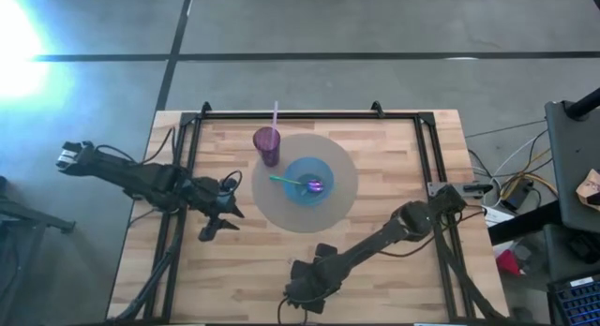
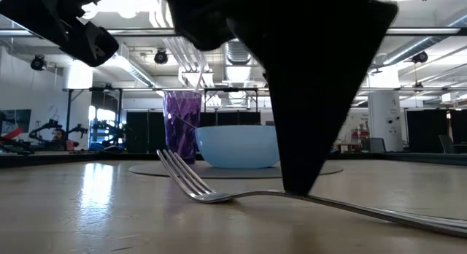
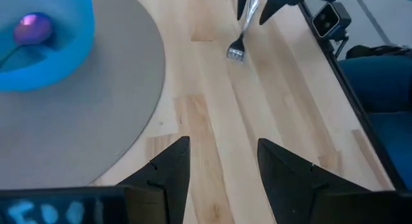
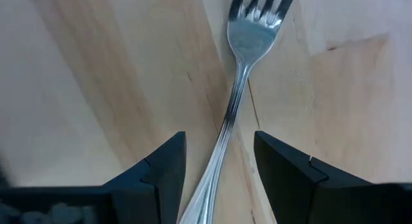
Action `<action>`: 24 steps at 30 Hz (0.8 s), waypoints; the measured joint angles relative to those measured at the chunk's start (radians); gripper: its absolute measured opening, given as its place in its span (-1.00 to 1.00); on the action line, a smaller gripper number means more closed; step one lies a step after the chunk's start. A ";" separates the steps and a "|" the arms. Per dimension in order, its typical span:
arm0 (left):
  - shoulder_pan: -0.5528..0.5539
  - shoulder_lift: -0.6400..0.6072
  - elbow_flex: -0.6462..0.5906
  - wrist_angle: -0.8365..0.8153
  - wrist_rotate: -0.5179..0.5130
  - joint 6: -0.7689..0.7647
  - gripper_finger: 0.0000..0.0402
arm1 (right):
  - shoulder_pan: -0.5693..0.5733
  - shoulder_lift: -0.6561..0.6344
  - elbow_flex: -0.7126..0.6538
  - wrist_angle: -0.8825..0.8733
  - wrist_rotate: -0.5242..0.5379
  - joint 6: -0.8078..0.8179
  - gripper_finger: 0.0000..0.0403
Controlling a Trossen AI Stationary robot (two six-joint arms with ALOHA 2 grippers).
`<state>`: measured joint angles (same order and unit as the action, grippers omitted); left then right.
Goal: Pick & Place Utensil
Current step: Put the silver fork into the blue bowl on the gray mat
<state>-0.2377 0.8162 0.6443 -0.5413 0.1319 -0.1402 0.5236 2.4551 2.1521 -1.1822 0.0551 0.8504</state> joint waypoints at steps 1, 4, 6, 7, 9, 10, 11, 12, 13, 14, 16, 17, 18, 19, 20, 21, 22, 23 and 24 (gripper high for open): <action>0.000 0.000 0.003 -0.005 -0.004 0.008 -0.14 | 0.000 0.007 0.000 -0.001 0.000 0.008 -0.12; 0.000 0.000 0.010 -0.010 -0.004 0.018 -0.14 | 0.000 0.017 -0.002 -0.002 0.000 0.030 -0.13; 0.000 0.000 0.012 -0.012 -0.004 0.024 -0.14 | 0.000 0.016 -0.005 0.000 0.001 0.042 -0.15; 0.000 0.000 0.012 -0.012 -0.004 0.028 -0.14 | 0.000 0.016 -0.008 0.000 0.001 0.047 -0.16; 0.000 0.000 0.012 -0.013 -0.008 0.035 -0.14 | 0.000 0.016 -0.017 -0.001 0.003 0.062 -0.19; 0.000 0.000 0.012 -0.014 -0.014 0.036 -0.14 | 0.000 0.016 -0.021 0.001 0.009 0.069 -0.20; 0.000 0.000 0.011 -0.017 -0.020 0.037 -0.14 | 0.000 0.015 -0.025 -0.001 0.022 0.078 -0.22; 0.000 0.000 0.011 -0.020 -0.028 0.037 -0.14 | 0.000 0.015 -0.027 0.000 0.024 0.082 -0.23; 0.000 0.000 0.010 -0.023 -0.030 0.037 -0.14 | 0.000 0.015 -0.029 0.001 0.024 0.082 -0.25; 0.000 0.000 0.010 -0.025 -0.030 0.037 -0.14 | 0.000 0.014 -0.032 0.001 0.028 0.086 -0.27; 0.000 0.000 0.010 -0.025 -0.030 0.037 -0.14 | 0.001 0.013 -0.039 0.004 0.045 0.111 -0.31; 0.000 0.000 0.010 -0.029 -0.030 0.037 -0.14 | 0.001 0.012 -0.043 0.004 0.053 0.123 -0.34; 0.000 0.000 0.010 -0.031 -0.030 0.037 -0.14 | 0.001 0.012 -0.045 0.002 0.057 0.132 -0.37; 0.000 -0.001 0.010 -0.031 -0.030 0.037 -0.14 | 0.001 0.011 -0.049 -0.001 0.059 0.140 -0.40; 0.000 -0.001 0.010 -0.032 -0.030 0.037 -0.14 | 0.001 0.010 -0.054 -0.001 0.060 0.146 -0.44; 0.000 -0.001 0.010 -0.032 -0.030 0.037 -0.14 | 0.000 0.010 -0.059 -0.003 0.061 0.154 -0.48; 0.000 -0.001 0.010 -0.035 -0.030 0.037 -0.14 | 0.000 0.009 -0.066 -0.005 0.063 0.163 -0.52; 0.000 -0.001 0.010 -0.037 -0.030 0.036 -0.14 | 0.000 0.008 -0.071 -0.005 0.064 0.168 -0.56; 0.000 -0.001 0.010 -0.037 -0.030 0.035 -0.14 | 0.000 0.008 -0.076 -0.006 0.064 0.170 -0.61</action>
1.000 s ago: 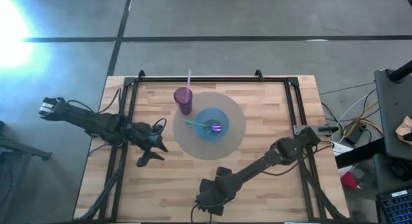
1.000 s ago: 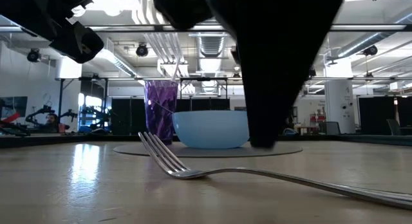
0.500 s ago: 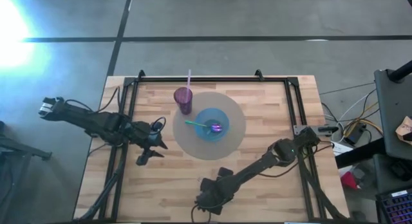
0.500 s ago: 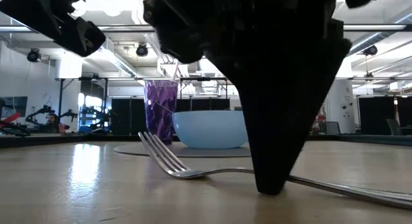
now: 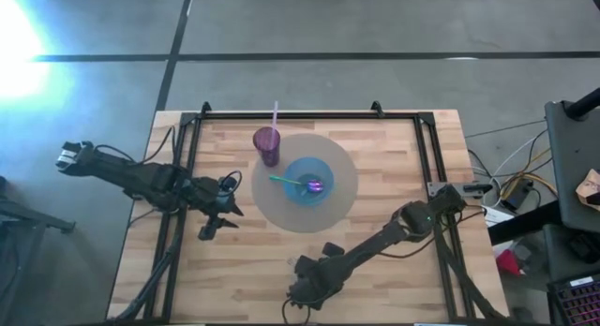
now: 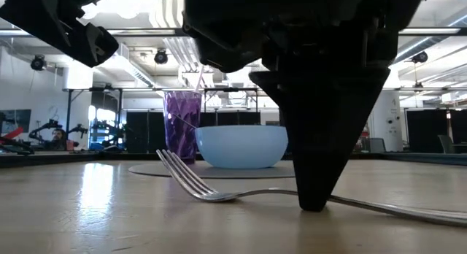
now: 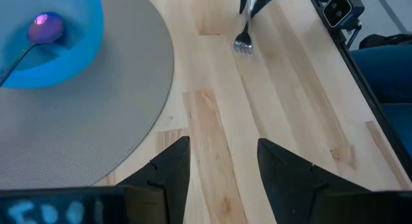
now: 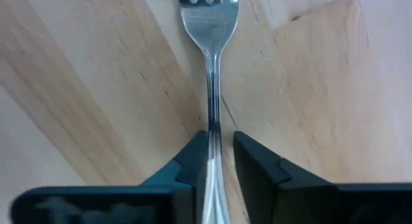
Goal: Pick & Place Utensil
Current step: Put the silver fork into the blue bowl on the gray mat
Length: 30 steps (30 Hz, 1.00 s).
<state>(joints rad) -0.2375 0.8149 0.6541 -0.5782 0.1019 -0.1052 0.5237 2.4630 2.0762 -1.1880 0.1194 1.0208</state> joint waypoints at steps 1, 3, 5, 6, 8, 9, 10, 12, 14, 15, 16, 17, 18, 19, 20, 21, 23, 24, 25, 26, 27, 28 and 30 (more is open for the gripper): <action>0.000 0.000 0.000 0.000 0.000 -0.001 -0.14 | 0.000 0.000 -0.004 -0.001 0.000 0.000 -0.66; 0.000 0.000 0.000 0.000 0.000 -0.001 -0.14 | 0.000 -0.001 -0.009 -0.002 -0.004 -0.007 -0.77; 0.000 0.000 0.000 0.000 0.000 -0.001 -0.14 | -0.001 -0.001 -0.011 -0.006 -0.006 -0.016 -0.88; 0.000 0.000 0.000 0.000 0.000 -0.001 -0.14 | -0.002 0.000 -0.011 -0.007 -0.007 -0.022 -0.91; 0.000 0.000 0.001 0.000 0.000 -0.001 -0.14 | -0.002 0.000 -0.011 -0.007 -0.007 -0.025 -0.92; 0.000 0.000 0.001 0.000 0.000 -0.001 -0.14 | -0.002 0.000 -0.011 -0.007 -0.008 -0.026 -0.92; 0.000 0.000 0.000 0.000 0.000 -0.002 -0.14 | -0.002 0.000 -0.012 -0.007 -0.008 -0.031 -0.93; 0.000 0.000 0.000 0.000 0.000 -0.002 -0.14 | -0.002 0.001 -0.011 -0.009 -0.008 -0.044 -0.94; 0.000 0.000 0.000 0.000 0.001 -0.002 -0.14 | -0.003 0.002 -0.006 -0.013 -0.009 -0.057 -0.94; 0.000 0.000 0.000 0.000 0.000 -0.003 -0.14 | -0.003 0.001 -0.005 -0.013 -0.009 -0.060 -0.95; 0.000 0.000 0.000 0.000 0.001 -0.003 -0.14 | -0.003 0.000 -0.003 -0.014 -0.009 -0.064 -0.95; 0.000 0.000 0.000 0.000 0.001 -0.003 -0.14 | -0.003 -0.003 -0.003 -0.013 -0.009 -0.068 -0.95; 0.000 0.000 0.000 0.000 0.001 -0.004 -0.14 | -0.003 -0.004 -0.003 -0.011 -0.009 -0.072 -0.95; 0.000 0.000 0.000 0.000 0.001 -0.008 -0.14 | -0.003 -0.007 -0.003 -0.010 -0.008 -0.077 -0.95; 0.000 0.000 -0.001 0.000 0.001 -0.011 -0.14 | -0.003 -0.009 -0.003 -0.010 -0.007 -0.080 -0.95; 0.000 0.000 -0.002 0.000 0.001 -0.018 -0.14 | -0.003 -0.012 -0.004 -0.009 -0.002 -0.083 -0.95; 0.000 0.000 -0.002 0.000 0.001 -0.032 -0.14 | -0.003 -0.015 -0.005 -0.006 0.004 -0.092 -0.96; 0.000 0.000 -0.002 0.000 0.001 -0.037 -0.14 | -0.003 -0.016 -0.005 -0.005 0.005 -0.097 -0.96; 0.000 0.000 -0.002 -0.001 0.001 -0.040 -0.14 | -0.003 -0.016 -0.005 -0.004 0.005 -0.101 -0.96; 0.000 0.000 -0.002 -0.001 0.001 -0.045 -0.14 | -0.003 -0.017 -0.005 -0.003 0.006 -0.102 -0.96; 0.000 0.000 -0.003 -0.001 0.001 -0.049 -0.14 | -0.003 -0.018 -0.005 -0.001 0.007 -0.106 -0.96; 0.000 0.000 -0.003 -0.002 0.001 -0.053 -0.14 | -0.003 -0.018 -0.005 0.000 0.007 -0.109 -0.96; 0.000 0.000 -0.003 -0.003 0.002 -0.055 -0.14 | -0.003 -0.019 -0.005 0.002 0.008 -0.112 -0.96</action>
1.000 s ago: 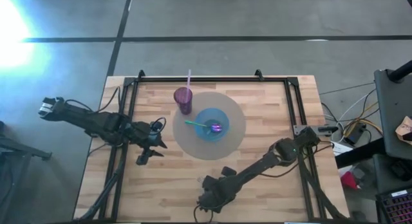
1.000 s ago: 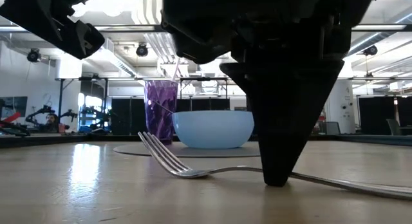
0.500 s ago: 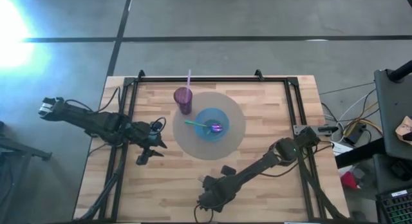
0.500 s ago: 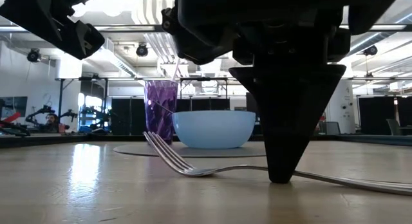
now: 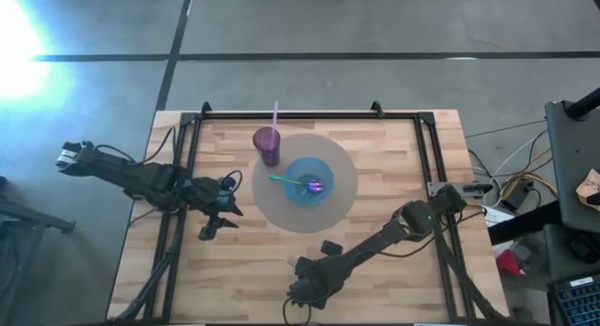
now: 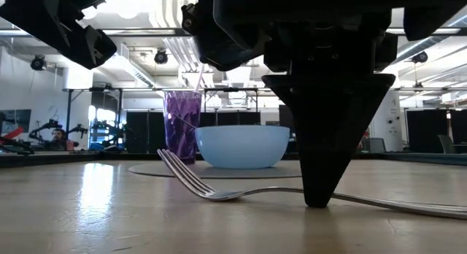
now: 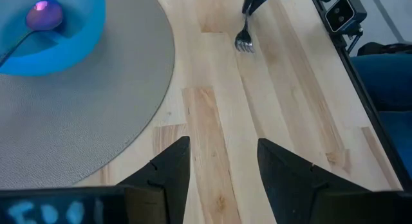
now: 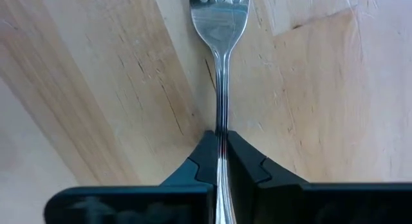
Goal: Pick & Place Utensil
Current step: Put the silver fork into the blue bowl on the gray mat
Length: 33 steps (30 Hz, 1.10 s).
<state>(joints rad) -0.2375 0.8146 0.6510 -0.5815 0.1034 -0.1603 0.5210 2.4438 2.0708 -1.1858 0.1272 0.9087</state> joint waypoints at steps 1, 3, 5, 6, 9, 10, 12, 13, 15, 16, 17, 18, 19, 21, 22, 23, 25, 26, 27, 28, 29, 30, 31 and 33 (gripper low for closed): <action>0.000 0.000 0.000 -0.003 0.002 -0.002 -0.14 | 0.000 -0.001 0.000 0.001 0.000 -0.003 -0.96; 0.000 0.000 -0.001 -0.006 0.004 -0.006 -0.14 | 0.000 -0.005 0.000 0.004 0.002 -0.011 -0.96; 0.000 0.000 -0.001 -0.006 0.004 -0.009 -0.14 | 0.000 -0.008 -0.001 0.009 0.009 -0.018 -0.96; 0.000 0.000 -0.001 -0.007 0.004 -0.009 -0.14 | -0.001 -0.010 -0.001 0.011 0.011 -0.021 -0.96; 0.000 0.000 -0.001 -0.014 0.004 -0.009 -0.14 | -0.002 -0.018 -0.001 0.014 0.011 -0.031 -0.96; 0.000 0.000 -0.001 -0.015 0.004 -0.009 -0.14 | -0.001 -0.021 -0.001 0.015 0.011 -0.036 -0.96; 0.000 0.000 -0.001 -0.018 0.004 -0.011 -0.14 | -0.001 -0.022 0.000 0.016 0.010 -0.044 -0.96; 0.000 0.000 -0.001 -0.022 0.005 -0.015 -0.14 | 0.000 -0.022 0.000 0.016 0.010 -0.048 -0.96; 0.000 0.000 -0.001 -0.021 0.007 -0.023 -0.14 | 0.000 -0.023 0.000 0.016 0.007 -0.055 -0.96; 0.000 0.000 -0.001 -0.021 0.011 -0.023 -0.14 | 0.000 -0.025 0.000 0.017 0.008 -0.059 -0.96; 0.000 0.000 -0.001 -0.021 0.013 -0.024 -0.14 | 0.000 -0.029 0.000 0.017 0.007 -0.067 -0.96; 0.000 0.000 -0.001 -0.021 0.013 -0.025 -0.14 | 0.000 -0.033 0.000 0.019 0.007 -0.075 -0.96; 0.000 0.000 -0.001 -0.021 0.013 -0.028 -0.14 | 0.000 -0.037 0.001 0.019 0.007 -0.078 -0.96; 0.000 0.000 -0.001 -0.020 0.013 -0.038 -0.14 | 0.000 -0.048 0.001 0.018 0.007 -0.089 -0.96; 0.000 0.000 -0.001 -0.020 0.013 -0.044 -0.14 | 0.000 -0.055 0.001 0.018 0.007 -0.095 -0.96; 0.000 0.000 -0.001 -0.019 0.013 -0.052 -0.14 | 0.000 -0.062 0.001 0.018 0.009 -0.100 -0.96; 0.000 0.000 -0.001 -0.014 0.013 -0.068 -0.14 | 0.000 -0.079 0.001 0.017 0.020 -0.108 -0.96; 0.000 0.000 -0.001 -0.011 0.012 -0.076 -0.14 | 0.000 -0.089 0.001 0.015 0.028 -0.113 -0.96; 0.000 0.000 -0.001 -0.006 0.013 -0.082 -0.14 | 0.000 -0.100 0.001 0.015 0.032 -0.121 -0.96; 0.000 0.000 -0.001 0.001 0.012 -0.087 -0.14 | 0.000 -0.109 0.002 0.015 0.034 -0.128 -0.96; 0.000 0.000 -0.001 0.009 0.012 -0.092 -0.14 | 0.000 -0.120 0.002 0.014 0.041 -0.135 -0.96; 0.000 0.000 -0.001 0.015 0.013 -0.097 -0.14 | 0.000 -0.128 0.002 0.014 0.051 -0.145 -0.96; 0.000 0.000 -0.001 0.019 0.012 -0.103 -0.14 | 0.000 -0.136 0.002 0.014 0.060 -0.156 -0.96; 0.000 0.000 -0.001 0.034 0.012 -0.110 -0.14 | 0.000 -0.153 0.002 0.012 0.066 -0.177 -0.96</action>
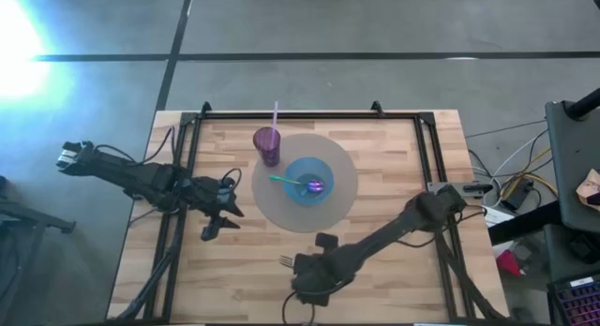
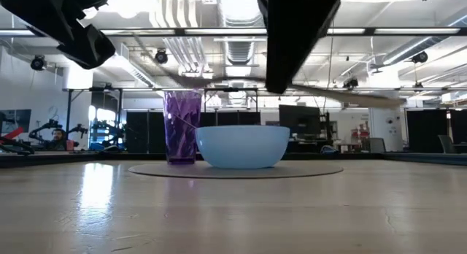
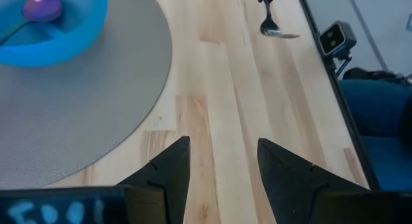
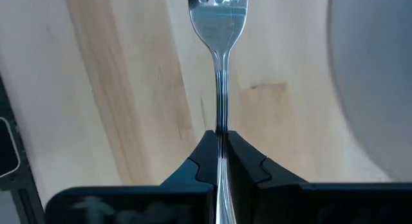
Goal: Pick & Place Utensil
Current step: Put the silver fork into the blue bowl on the gray mat
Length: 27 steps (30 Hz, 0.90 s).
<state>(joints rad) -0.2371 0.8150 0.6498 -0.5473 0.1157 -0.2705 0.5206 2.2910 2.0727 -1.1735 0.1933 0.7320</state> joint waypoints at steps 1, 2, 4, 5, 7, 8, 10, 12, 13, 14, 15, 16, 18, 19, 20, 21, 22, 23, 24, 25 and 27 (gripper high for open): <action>0.000 0.000 0.000 0.006 0.000 -0.005 -0.14 | 0.000 -0.008 0.000 -0.001 0.010 -0.013 -0.96; 0.000 0.000 0.000 0.009 0.000 -0.016 -0.14 | -0.001 -0.018 0.000 0.000 0.019 -0.028 -0.96; 0.000 0.000 0.000 0.019 0.000 -0.032 -0.14 | -0.002 -0.037 0.000 0.000 0.032 -0.051 -0.96; 0.000 0.000 0.000 0.022 -0.001 -0.041 -0.14 | -0.003 -0.045 0.000 0.000 0.042 -0.062 -0.96; 0.000 0.000 0.000 0.029 -0.001 -0.051 -0.14 | -0.006 -0.058 0.001 0.001 0.048 -0.095 -0.96; 0.000 0.000 0.000 0.036 -0.001 -0.060 -0.14 | -0.007 -0.063 0.001 0.001 0.050 -0.113 -0.96; 0.000 0.000 0.000 0.065 -0.001 -0.093 -0.14 | -0.008 -0.077 0.001 0.001 0.062 -0.158 -0.96; 0.000 0.000 0.000 0.101 0.003 -0.129 -0.14 | -0.014 -0.094 0.001 0.001 0.070 -0.199 -0.96; 0.000 0.000 0.000 0.121 0.006 -0.151 -0.14 | -0.017 -0.100 0.001 0.001 0.071 -0.217 -0.96; 0.000 0.000 0.000 0.143 0.011 -0.169 -0.14 | -0.021 -0.106 0.002 0.002 0.072 -0.235 -0.96; 0.000 0.000 0.000 0.165 0.024 -0.181 -0.14 | -0.025 -0.112 0.002 0.001 0.072 -0.251 -0.96; 0.000 0.000 0.000 0.182 0.035 -0.193 -0.14 | -0.030 -0.113 0.002 0.002 0.075 -0.269 -0.96; 0.000 0.000 0.000 0.214 0.057 -0.209 -0.14 | -0.036 -0.114 0.002 0.002 0.085 -0.303 -0.96; 0.000 0.000 0.000 0.228 0.060 -0.220 -0.14 | -0.038 -0.114 0.002 0.002 0.090 -0.324 -0.96; 0.000 0.000 0.000 0.240 0.062 -0.230 -0.14 | -0.040 -0.114 0.002 0.003 0.091 -0.347 -0.96; 0.000 0.000 0.002 0.250 0.063 -0.242 -0.14 | -0.042 -0.114 0.002 0.002 0.092 -0.367 -0.96; 0.000 0.000 0.004 0.257 0.062 -0.254 -0.14 | -0.044 -0.114 0.002 0.003 0.091 -0.384 -0.96; 0.000 0.000 0.005 0.264 0.062 -0.268 -0.14 | -0.046 -0.114 0.002 0.003 0.092 -0.399 -0.96; 0.000 0.000 0.005 0.273 0.062 -0.283 -0.14 | -0.048 -0.114 0.002 0.003 0.094 -0.413 -0.96; 0.000 0.000 0.004 0.286 0.062 -0.302 -0.14 | -0.050 -0.114 0.002 0.003 0.094 -0.428 -0.96; 0.000 0.000 0.003 0.304 0.062 -0.336 -0.14 | -0.057 -0.114 0.002 0.003 0.096 -0.470 -0.96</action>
<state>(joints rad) -0.2371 0.8150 0.6533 -0.2434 0.1782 -0.6070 0.4638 2.1769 2.0743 -1.1708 0.2890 0.2622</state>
